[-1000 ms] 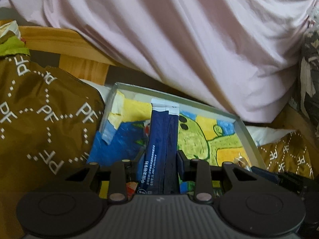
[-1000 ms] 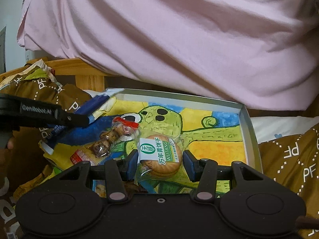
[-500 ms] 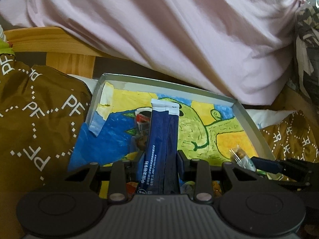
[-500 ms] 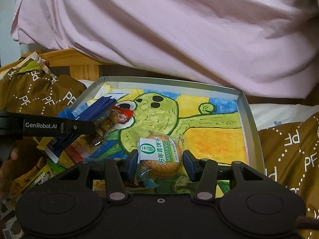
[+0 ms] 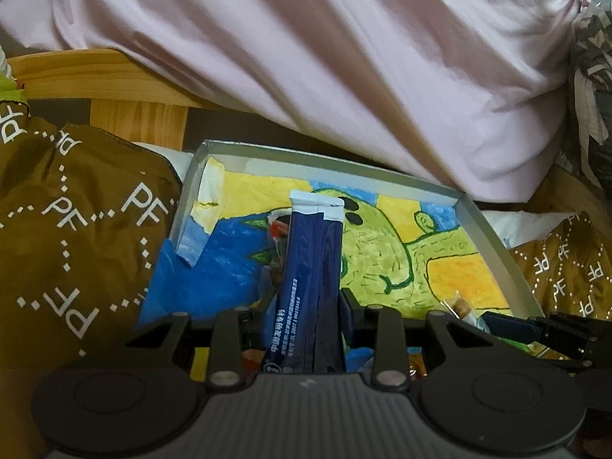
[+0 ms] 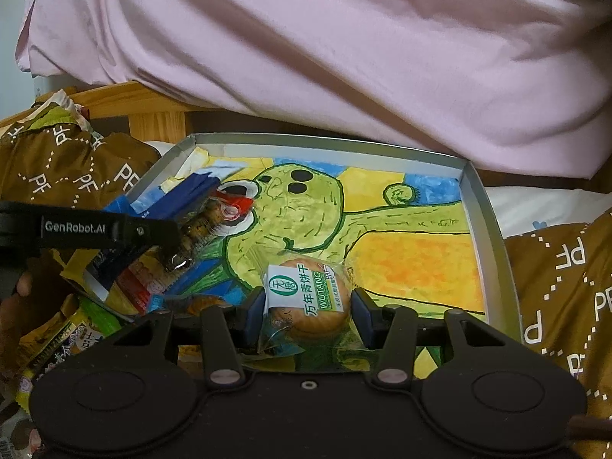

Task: Organize snacks
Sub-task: 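Open right tool on biscuit packet while left tool releases dark-blue stick package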

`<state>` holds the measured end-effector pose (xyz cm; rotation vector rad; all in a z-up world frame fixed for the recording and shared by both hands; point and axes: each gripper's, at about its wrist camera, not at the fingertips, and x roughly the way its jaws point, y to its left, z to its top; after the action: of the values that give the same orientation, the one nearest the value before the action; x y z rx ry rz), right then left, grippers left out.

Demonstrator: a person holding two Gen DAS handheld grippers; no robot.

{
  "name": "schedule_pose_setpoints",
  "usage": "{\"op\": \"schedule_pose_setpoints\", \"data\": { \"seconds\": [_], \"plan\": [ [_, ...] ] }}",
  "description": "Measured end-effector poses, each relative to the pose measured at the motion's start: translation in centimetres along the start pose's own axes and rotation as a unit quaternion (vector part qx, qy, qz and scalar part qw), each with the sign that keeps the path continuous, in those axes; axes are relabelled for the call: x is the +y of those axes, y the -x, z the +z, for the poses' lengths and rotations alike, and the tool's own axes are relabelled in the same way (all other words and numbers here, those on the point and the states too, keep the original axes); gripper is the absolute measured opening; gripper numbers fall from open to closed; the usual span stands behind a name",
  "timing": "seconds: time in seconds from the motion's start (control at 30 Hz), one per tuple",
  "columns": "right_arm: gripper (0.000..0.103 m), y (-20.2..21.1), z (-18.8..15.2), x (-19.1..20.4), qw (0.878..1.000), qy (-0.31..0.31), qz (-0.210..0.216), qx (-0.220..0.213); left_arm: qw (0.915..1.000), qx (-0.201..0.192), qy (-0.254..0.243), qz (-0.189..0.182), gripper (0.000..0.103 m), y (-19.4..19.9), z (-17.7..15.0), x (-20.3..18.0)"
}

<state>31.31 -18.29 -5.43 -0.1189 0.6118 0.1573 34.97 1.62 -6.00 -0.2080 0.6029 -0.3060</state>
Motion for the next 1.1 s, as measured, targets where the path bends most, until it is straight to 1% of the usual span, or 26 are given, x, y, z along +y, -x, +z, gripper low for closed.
{"op": "schedule_pose_setpoints", "data": {
  "seconds": [0.13,0.23,0.3,0.33,0.37,0.4,0.47,0.5,0.53,0.57,0.6,0.63,0.7,0.73,0.77,0.87,0.97,1.1],
  "plan": [
    [0.05,-0.3,-0.1,0.1,1.0,0.001,0.0,0.004,0.9998,0.013,-0.012,0.011,0.037,-0.7,-0.3,-0.1],
    [0.051,-0.6,-0.2,0.1,1.0,0.001,0.0,0.008,0.9997,0.013,-0.017,0.014,0.039,-0.9,-0.4,-0.1],
    [0.053,-0.7,-0.2,0.1,1.0,0.0,-0.001,0.01,0.9998,0.013,-0.013,0.012,0.042,-0.8,-0.3,-0.1],
    [0.057,-0.7,-0.2,0.1,1.0,0.0,-0.003,0.01,0.9998,0.014,-0.009,0.013,0.043,-0.8,-0.3,-0.1],
    [0.06,-0.7,-0.1,0.2,1.0,-0.001,-0.006,0.008,0.9998,0.015,-0.006,0.012,0.048,-0.7,-0.2,0.0],
    [0.062,-0.6,0.0,0.1,1.0,-0.002,-0.007,0.006,0.9998,0.015,-0.003,0.011,0.054,-0.6,-0.1,-0.1],
    [0.074,-0.1,0.2,0.1,1.0,-0.009,-0.006,-0.003,0.9999,0.01,0.003,0.013,0.064,-0.2,0.1,-0.1],
    [0.077,0.2,0.4,0.1,1.0,-0.013,-0.006,-0.009,0.9998,0.008,0.007,0.014,0.068,0.1,0.2,-0.1],
    [0.079,0.5,0.5,0.1,1.0,-0.016,-0.007,-0.015,0.9998,0.005,0.011,0.014,0.071,0.5,0.4,-0.1],
    [0.08,0.9,0.7,0.0,1.0,-0.02,-0.007,-0.022,0.9998,0.002,0.015,0.014,0.075,0.9,0.6,-0.2],
    [0.081,1.3,0.9,0.0,0.999,-0.024,-0.006,-0.028,0.9997,-0.003,0.02,0.015,0.082,1.4,0.9,-0.2],
    [0.083,1.8,1.0,0.0,0.999,-0.027,-0.007,-0.034,0.9997,-0.009,0.022,0.01,0.085,1.9,1.1,-0.3],
    [0.09,3.1,1.3,0.0,0.998,-0.036,-0.014,-0.051,0.9992,-0.025,0.027,0.017,0.095,3.3,1.6,-0.7],
    [0.096,3.8,1.3,0.0,0.997,-0.04,-0.017,-0.06,0.9988,-0.034,0.029,0.021,0.098,4.2,1.9,-0.8],
    [0.099,4.6,1.4,0.1,0.996,-0.043,-0.019,-0.069,0.9983,-0.042,0.031,0.024,0.101,4.8,2.1,-1.0],
    [0.102,7.0,1.4,0.0,0.994,-0.053,-0.02,-0.094,0.9959,-0.077,0.033,0.035,0.103,7.6,2.7,-1.4],
    [0.102,9.3,1.3,-0.4,0.991,-0.066,-0.016,-0.119,0.9937,-0.096,0.029,0.051,0.103,10.1,3.2,-1.7],
    [0.102,12.0,0.4,-0.6,0.988,-0.078,-0.013,-0.13,0.9903,-0.116,0.021,0.074,0.103,13.4,3.0,-2.0]
  ]
}}
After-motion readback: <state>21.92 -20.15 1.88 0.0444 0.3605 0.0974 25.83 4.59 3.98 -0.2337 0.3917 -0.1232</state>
